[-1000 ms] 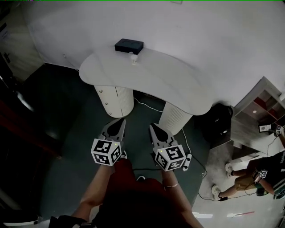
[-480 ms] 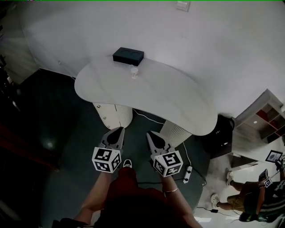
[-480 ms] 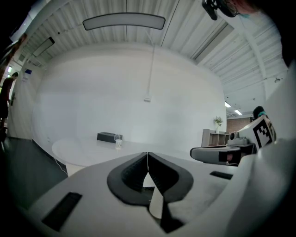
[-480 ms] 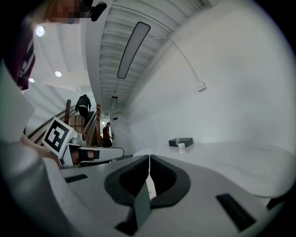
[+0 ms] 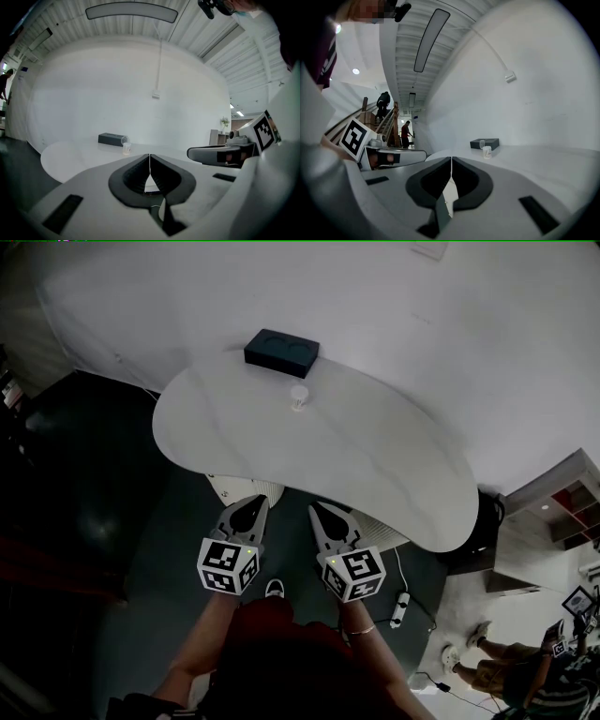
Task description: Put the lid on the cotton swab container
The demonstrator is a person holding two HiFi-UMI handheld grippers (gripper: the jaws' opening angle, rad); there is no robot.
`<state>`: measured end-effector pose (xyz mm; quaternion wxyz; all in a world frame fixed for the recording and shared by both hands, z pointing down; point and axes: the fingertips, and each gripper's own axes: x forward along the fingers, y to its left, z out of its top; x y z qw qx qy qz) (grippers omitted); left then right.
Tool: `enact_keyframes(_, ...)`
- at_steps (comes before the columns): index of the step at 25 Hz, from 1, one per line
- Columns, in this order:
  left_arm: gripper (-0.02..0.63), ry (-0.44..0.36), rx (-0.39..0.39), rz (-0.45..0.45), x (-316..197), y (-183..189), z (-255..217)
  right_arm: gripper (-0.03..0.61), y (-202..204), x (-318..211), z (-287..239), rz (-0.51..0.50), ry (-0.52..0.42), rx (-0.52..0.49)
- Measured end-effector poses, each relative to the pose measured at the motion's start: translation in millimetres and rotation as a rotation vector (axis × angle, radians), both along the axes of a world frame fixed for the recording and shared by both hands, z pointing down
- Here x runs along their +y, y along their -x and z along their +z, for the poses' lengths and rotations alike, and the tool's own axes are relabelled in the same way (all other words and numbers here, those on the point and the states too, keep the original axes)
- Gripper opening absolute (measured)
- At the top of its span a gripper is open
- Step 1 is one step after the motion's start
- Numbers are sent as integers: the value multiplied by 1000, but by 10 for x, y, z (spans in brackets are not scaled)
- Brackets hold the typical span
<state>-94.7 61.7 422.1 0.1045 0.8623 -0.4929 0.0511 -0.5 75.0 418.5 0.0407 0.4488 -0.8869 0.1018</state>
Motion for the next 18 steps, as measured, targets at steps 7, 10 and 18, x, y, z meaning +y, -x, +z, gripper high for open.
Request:
enact_keyframes(7,26,19,-13,19,-472,165,122,17,88,-479,59,56,1,30)
enact_keyframes(10,26,26,-17,26,-621,216,152,17,130,-621,86,62,5,32)
enact_keyframes(18,26,19,-22,39,-897,259,132,18,190,-930,130,70,29,39)
